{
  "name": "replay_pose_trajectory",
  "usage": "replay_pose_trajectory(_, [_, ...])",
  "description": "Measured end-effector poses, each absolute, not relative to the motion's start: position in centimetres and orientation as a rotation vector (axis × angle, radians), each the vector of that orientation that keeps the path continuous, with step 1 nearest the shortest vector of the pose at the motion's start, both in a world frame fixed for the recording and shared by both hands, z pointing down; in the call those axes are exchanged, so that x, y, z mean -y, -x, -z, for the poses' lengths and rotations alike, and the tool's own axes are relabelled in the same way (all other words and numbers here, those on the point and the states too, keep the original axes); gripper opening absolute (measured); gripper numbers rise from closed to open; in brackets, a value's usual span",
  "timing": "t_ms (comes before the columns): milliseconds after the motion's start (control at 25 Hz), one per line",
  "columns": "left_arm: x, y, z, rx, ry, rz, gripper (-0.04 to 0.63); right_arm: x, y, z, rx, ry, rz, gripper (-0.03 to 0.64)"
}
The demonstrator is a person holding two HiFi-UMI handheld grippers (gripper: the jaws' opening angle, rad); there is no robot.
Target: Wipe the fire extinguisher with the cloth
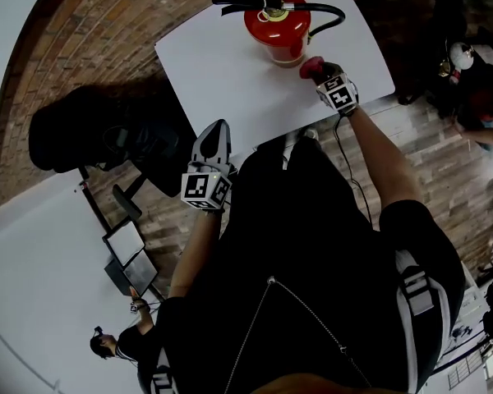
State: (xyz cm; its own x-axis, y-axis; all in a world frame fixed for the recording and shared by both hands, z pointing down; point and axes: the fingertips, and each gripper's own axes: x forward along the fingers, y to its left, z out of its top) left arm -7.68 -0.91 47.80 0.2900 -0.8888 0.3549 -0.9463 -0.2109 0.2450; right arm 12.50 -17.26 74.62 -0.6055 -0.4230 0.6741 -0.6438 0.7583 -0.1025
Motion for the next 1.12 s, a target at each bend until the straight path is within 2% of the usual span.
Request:
replay_pose_trajectory(800, [1.0, 8.1, -44.1, 1.390, -2.414, -0.132, 0.017, 13.2, -11.0, -45.7, 2.602, -1.226, -0.200, 0.115])
replay_pose_trajectory(1120, [-0.1, 9.5, -43.5, 1.401, -2.426, -0.099, 0.017, 14.4, -9.0, -41.5, 2.590, -1.262, -0.100, 0.115])
